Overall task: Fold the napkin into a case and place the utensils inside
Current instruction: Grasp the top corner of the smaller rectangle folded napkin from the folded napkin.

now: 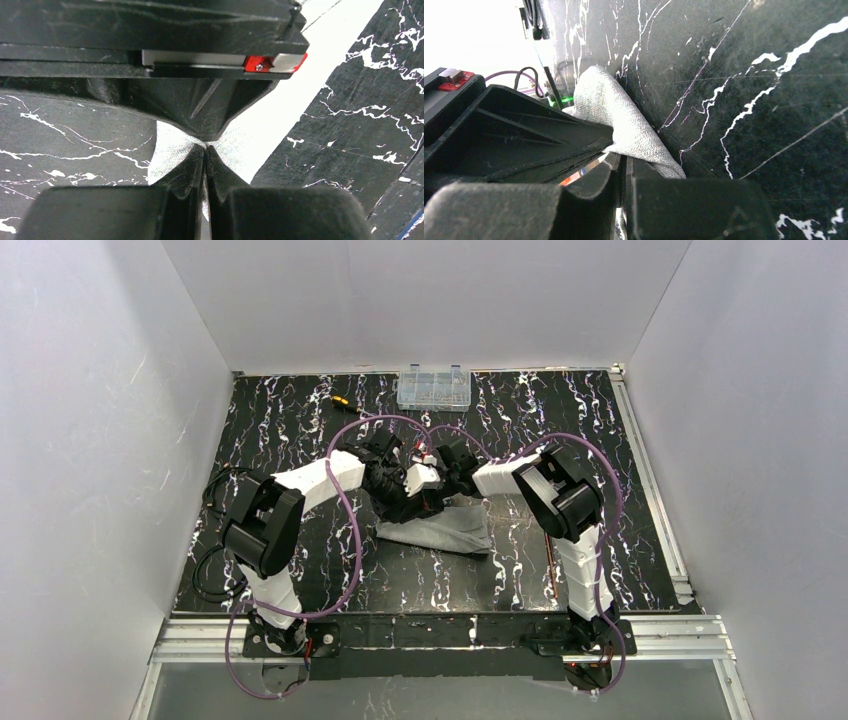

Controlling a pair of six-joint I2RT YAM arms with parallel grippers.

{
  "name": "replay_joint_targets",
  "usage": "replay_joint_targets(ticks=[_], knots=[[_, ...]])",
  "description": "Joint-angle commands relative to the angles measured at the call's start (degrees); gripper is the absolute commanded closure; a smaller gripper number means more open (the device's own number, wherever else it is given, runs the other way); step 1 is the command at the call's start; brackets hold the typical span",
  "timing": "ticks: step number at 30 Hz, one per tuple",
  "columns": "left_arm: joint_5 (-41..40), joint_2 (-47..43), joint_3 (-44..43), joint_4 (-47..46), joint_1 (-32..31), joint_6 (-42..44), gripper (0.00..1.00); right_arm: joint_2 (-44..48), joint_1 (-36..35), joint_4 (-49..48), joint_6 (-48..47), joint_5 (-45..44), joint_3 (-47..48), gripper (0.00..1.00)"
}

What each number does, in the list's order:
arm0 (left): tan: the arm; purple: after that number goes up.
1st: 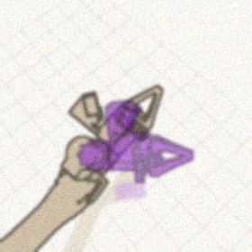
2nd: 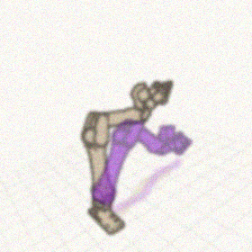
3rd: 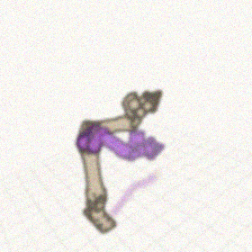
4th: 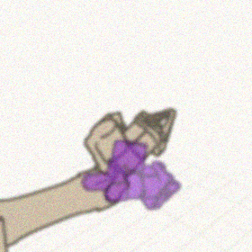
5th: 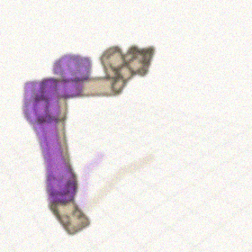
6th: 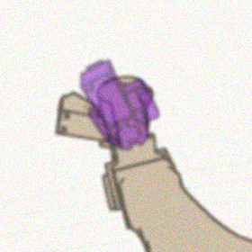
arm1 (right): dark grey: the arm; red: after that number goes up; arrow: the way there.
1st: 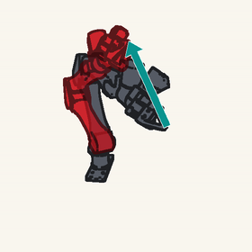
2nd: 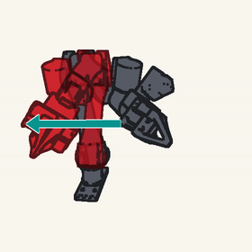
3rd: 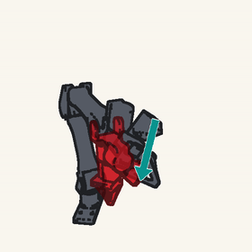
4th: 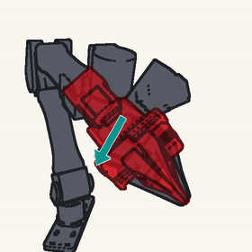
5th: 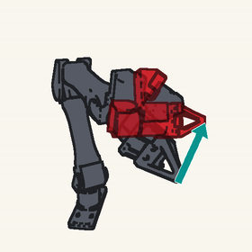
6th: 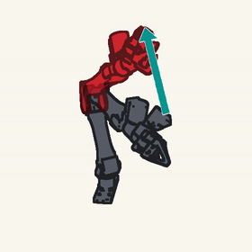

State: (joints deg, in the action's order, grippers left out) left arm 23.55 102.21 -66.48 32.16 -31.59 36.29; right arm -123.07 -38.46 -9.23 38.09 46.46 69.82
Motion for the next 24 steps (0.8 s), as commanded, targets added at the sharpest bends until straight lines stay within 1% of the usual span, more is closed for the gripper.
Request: replay_joint_targets(ticks=[1, 4, 6, 10, 12, 13, 18, 20, 24], knots=[[2.27, 0.07, 2.07, 4.07, -0.71, 2.04, 1.0, -0.8, 0.43, -7.5, 2.84, -1.24, 0.13, 0.99], [0.69, 1.66, 2.25, 3.59, -0.66, 2.59, 1.0, -0.64, 0.47, -7.75, 3.07, -1.54, -0.52, 0.98], [-0.56, 2.06, 2.72, 2.49, -0.66, 2.75, 1.0, -0.24, 0.59, -8.69, 3.62, -1.66, -1.67, 0.92], [-3.61, 3.45, 3.05, 1.19, -0.66, 2.67, 1.0, 2.6, 2.92, -12.23, 5.71, -2.03, -6.06, 0.66], [-4.36, 4.39, 3.34, 1.15, -0.68, 2.78, 1.0, 4.31, 4.41, -11.6, 5.21, -1.94, -7.18, 0.53], [-4.46, 4.55, 3.62, 1.04, -0.66, 2.77, 1.0, 5.25, 5.12, -11.09, 4.67, -1.86, -7.44, 0.48], [-4.85, 4.64, 4.83, 0.42, -0.66, 2.51, 1.0, 9.12, 7.78, -3.36, -0.61, -3.0, -7.6, 0.37], [-5.0, 4.25, 5.54, 0.02, -0.71, 2.76, 1.0, 11.89, 9.06, 0.78, -4.32, -4.5, -9.53, 0.36], [-5.1, 3.8, 5.82, 0.04, -0.66, 3.27, 1.0, 19.66, 13.6, 5.96, -8.26, -8.33, -16.17, 0.34]])
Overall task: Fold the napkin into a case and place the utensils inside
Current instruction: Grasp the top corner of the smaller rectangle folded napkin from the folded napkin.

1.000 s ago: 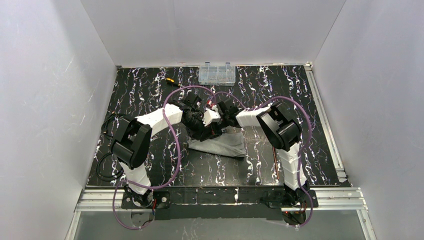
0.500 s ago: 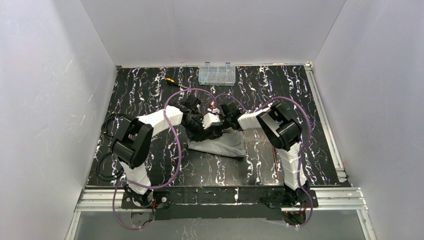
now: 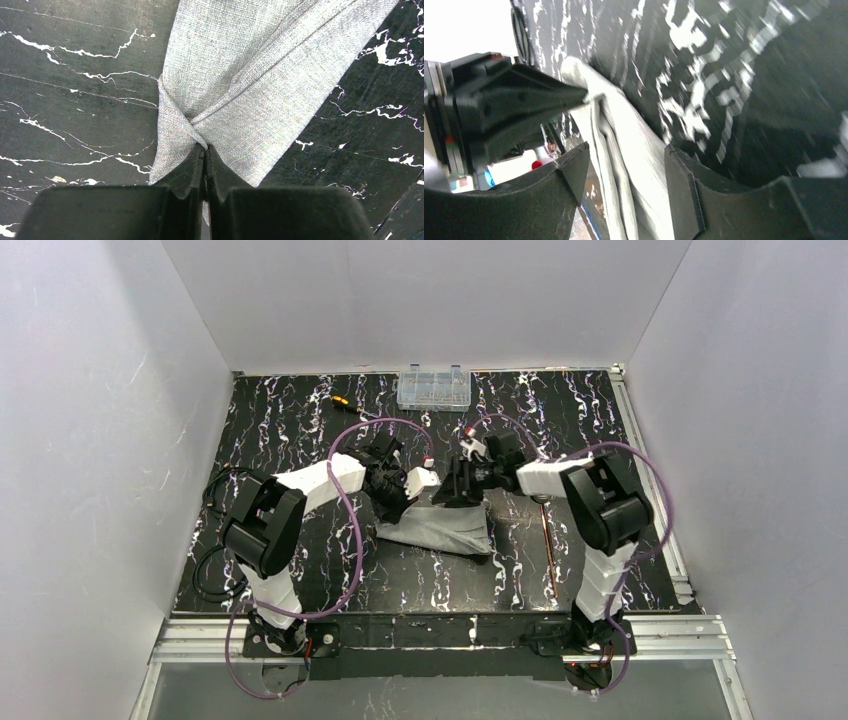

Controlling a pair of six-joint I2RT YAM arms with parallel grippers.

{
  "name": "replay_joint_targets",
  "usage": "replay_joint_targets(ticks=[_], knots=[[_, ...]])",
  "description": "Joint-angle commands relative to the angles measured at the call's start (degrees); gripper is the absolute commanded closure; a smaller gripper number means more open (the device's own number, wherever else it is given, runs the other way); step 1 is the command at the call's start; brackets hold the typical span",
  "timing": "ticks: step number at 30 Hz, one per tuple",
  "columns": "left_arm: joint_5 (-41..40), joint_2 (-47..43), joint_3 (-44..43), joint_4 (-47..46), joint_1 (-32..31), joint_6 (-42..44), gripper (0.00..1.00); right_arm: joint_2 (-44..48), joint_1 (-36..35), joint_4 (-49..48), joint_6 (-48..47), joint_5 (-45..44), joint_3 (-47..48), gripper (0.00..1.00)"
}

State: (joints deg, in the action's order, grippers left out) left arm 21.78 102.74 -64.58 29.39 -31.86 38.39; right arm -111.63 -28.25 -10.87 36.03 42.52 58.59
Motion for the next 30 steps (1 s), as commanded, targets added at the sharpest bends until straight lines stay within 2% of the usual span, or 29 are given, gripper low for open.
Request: replay_joint_targets(ticks=[1, 7, 11, 13, 18, 27, 30], knots=[[-3.31, 3.35, 3.85, 2.83, -0.4, 1.1, 1.0, 11.93, 5.11, 7.79, -6.63, -5.56, -7.05, 0.34], [-3.91, 3.85, 3.71, 2.92, -0.4, 1.47, 1.0, 31.94, 6.48, 8.91, -11.71, -14.32, -17.93, 0.19], [-3.87, 4.38, 3.43, 3.29, -0.4, 1.62, 1.0, 43.27, 5.69, 5.86, -14.92, -13.86, -26.3, 0.13], [-3.75, 4.4, 3.26, 3.55, -0.42, 1.85, 1.0, 46.12, 3.7, 7.81, -17.86, -14.32, -27.5, 0.11], [-4.49, 4.31, 3.8, 3.59, -0.33, 3.09, 1.0, 44.57, -2.6, 15.97, -22.56, -18.85, -25.08, 0.12], [-6.38, 3.6, 4.7, 2.73, -0.27, 4.58, 1.0, 37.78, -10.63, 18.22, -23.82, -24.31, -24.33, 0.18], [-6.4, 3.4, 4.91, 2.68, -0.27, 4.57, 1.0, 35.53, -10.65, 19.59, -25.01, -26.03, -22.05, 0.26]])
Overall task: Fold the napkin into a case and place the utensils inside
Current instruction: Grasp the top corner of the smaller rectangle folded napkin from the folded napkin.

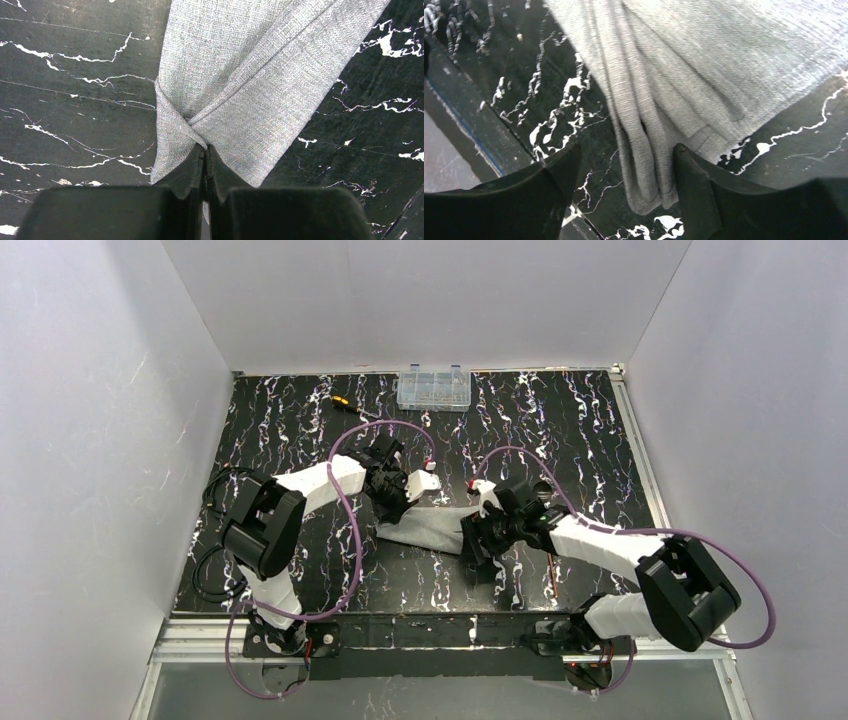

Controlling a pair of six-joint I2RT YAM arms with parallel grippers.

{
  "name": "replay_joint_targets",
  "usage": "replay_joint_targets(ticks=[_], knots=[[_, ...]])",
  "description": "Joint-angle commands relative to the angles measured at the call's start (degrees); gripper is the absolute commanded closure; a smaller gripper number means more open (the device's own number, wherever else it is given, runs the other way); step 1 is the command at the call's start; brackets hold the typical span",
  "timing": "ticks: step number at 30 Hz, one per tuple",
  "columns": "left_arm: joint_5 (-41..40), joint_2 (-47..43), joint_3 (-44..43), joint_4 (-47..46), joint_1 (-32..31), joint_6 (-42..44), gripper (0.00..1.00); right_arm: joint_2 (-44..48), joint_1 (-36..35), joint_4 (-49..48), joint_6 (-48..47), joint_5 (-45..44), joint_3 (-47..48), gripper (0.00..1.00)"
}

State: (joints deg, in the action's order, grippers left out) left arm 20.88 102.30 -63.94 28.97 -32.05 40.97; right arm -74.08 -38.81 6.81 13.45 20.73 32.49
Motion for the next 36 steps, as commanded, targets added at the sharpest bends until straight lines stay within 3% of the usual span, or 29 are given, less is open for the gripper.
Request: replay_joint_targets(ticks=[1, 6, 7, 12, 24, 27, 36], knots=[[-5.53, 3.76, 4.27, 3.11, -0.03, 2.01, 1.0, -2.31, -0.11, 1.8, -2.62, -4.47, 4.72, 0.34], [-5.5, 2.92, 4.67, 2.79, -0.04, 2.5, 1.0, -0.1, -0.11, 2.68, -3.42, -7.88, 8.35, 0.93], [-5.58, 2.76, 4.7, 2.64, -0.06, 2.61, 1.0, 0.46, -0.07, 2.95, -3.88, -8.39, 8.98, 0.97], [-6.11, 2.08, 5.16, 1.72, -0.03, 3.06, 1.0, -1.2, 0.83, 7.35, -5.22, -7.18, 12.95, 0.97], [-7.84, -0.34, 7.07, -1.52, -0.03, 2.78, 1.0, -20.26, 11.83, 19.29, -9.51, 8.39, 24.59, 0.94], [-8.23, -0.14, 7.08, -1.97, -0.05, 2.94, 1.0, -25.48, 12.61, 26.91, -12.24, 10.78, 30.79, 0.92], [-9.43, -0.96, 8.27, -3.99, -0.04, 4.03, 1.0, -31.02, 12.81, 31.18, -13.27, 13.19, 35.98, 0.91]])
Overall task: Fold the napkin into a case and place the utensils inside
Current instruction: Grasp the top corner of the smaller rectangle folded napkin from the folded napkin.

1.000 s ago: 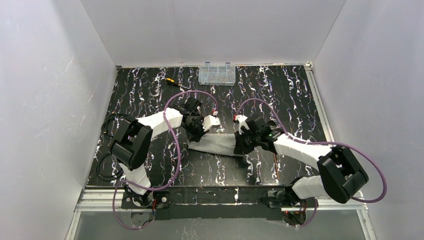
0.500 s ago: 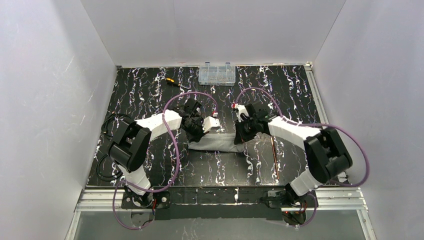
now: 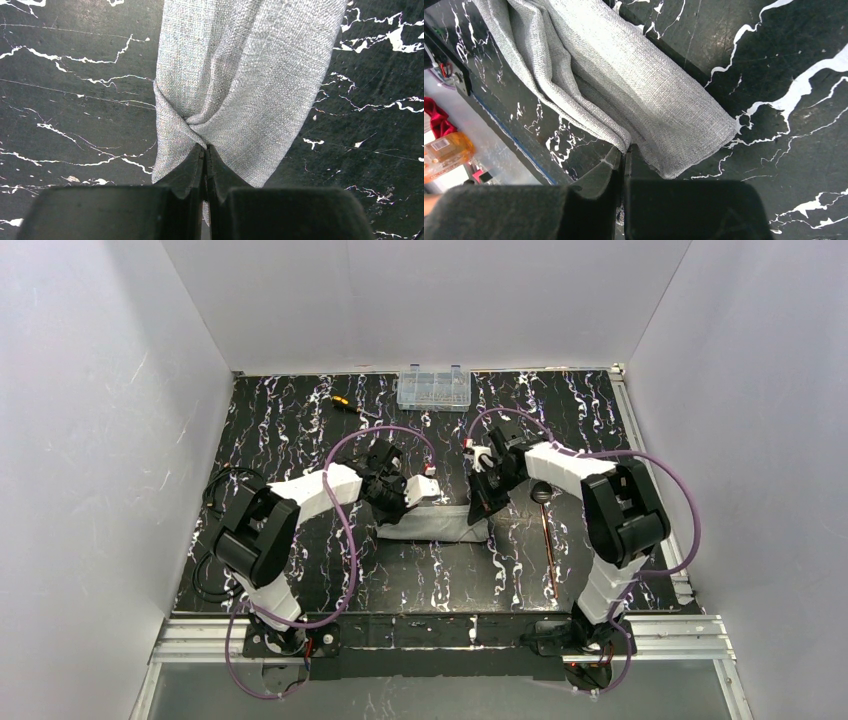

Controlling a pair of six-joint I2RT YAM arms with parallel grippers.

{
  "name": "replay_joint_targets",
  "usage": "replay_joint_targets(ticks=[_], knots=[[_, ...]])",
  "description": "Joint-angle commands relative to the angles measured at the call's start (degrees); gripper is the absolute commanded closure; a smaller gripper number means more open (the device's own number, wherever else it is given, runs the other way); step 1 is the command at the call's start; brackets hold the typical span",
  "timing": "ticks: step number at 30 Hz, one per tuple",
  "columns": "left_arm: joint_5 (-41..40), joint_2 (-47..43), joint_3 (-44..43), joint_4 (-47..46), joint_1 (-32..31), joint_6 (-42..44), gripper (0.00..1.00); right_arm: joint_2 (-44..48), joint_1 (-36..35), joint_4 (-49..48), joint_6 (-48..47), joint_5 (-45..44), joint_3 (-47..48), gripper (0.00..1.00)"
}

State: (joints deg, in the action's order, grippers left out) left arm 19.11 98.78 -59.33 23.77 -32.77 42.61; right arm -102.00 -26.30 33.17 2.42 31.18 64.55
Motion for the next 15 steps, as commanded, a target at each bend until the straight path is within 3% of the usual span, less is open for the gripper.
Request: replay_joint_targets(ticks=[1, 7, 15], knots=[[-7.76, 2.56, 3.77, 1.12, 0.69, 2.41, 1.0, -3.99, 0.41, 5.66, -2.24, 2.92, 4.7, 0.92], [-8.27, 0.77, 4.2, 0.19, 0.69, 1.59, 1.0, -9.47, 1.0, 9.48, -3.87, -1.47, 9.66, 0.93], [-1.18, -0.56, -2.66, 5.77, 3.69, -3.64, 1.0, -10.91, 1.01, 9.84, -4.57, -0.87, 9.55, 0.95]])
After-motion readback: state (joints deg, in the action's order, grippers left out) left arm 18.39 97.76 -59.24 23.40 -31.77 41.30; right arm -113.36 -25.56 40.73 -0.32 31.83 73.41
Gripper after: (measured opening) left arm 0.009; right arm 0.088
